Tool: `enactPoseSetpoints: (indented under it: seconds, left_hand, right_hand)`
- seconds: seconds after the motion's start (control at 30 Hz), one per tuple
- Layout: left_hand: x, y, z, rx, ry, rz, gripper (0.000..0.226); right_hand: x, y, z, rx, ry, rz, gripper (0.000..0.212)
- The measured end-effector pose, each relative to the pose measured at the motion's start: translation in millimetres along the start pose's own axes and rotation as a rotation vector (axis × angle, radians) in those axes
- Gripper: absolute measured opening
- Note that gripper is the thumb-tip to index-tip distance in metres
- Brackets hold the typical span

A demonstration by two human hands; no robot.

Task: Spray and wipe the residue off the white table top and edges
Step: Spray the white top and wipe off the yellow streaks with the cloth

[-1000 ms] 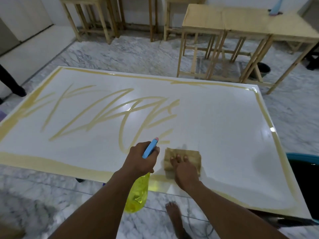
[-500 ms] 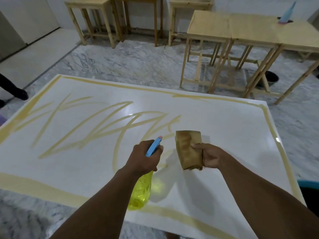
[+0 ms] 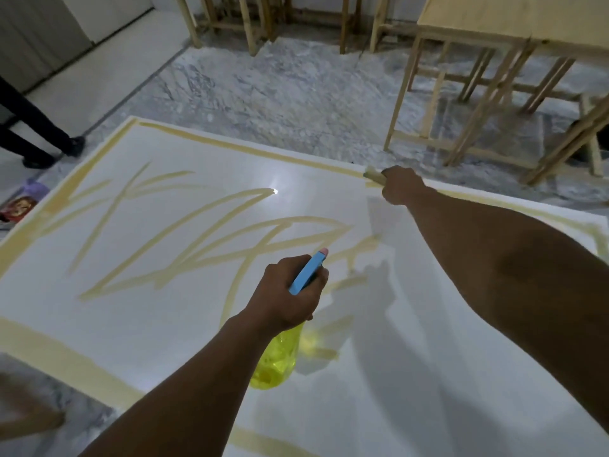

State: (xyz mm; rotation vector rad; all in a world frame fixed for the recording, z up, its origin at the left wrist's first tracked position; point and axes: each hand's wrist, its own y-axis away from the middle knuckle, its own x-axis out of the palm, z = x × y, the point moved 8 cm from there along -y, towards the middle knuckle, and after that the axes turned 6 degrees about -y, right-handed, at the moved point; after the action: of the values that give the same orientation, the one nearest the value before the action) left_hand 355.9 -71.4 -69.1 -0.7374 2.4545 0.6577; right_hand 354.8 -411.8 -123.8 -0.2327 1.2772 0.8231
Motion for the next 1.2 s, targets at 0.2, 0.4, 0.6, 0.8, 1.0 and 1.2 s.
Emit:
enactPoseSetpoints:
  seconds: [0.2, 0.4, 0.6, 0.8, 1.0, 1.2]
  left_hand:
    - [-7, 5, 23, -0.02, -0.029, -0.019, 0.025]
    - [-19, 43, 47, -0.056, -0.043, -0.022, 0.026]
    - [-32, 115, 67, -0.007, -0.061, -0.008, 0.025]
    - [-50, 193, 104, -0.021, -0.036, 0.028, 0.025]
    - [-61, 217, 110, 0.049, -0.133, 0.092, 0.025]
    - [-59, 188, 85, 0.102, -0.203, 0.207, 0.027]
  right_hand:
    - [118, 63, 19, -0.025, 0.265, 0.011, 0.043]
    - [164, 157, 36, -0.056, 0.352, 0.026, 0.059]
    - [224, 303, 62, -0.067, 0.092, 0.128, 0.051]
    - [237, 379, 87, -0.046, 0.083, 0.141, 0.04]
    - [173, 382, 72, 0.22, -0.829, 0.368, 0.027]
    - [162, 375, 68, 0.387, -1.919, 0.367, 0.048]
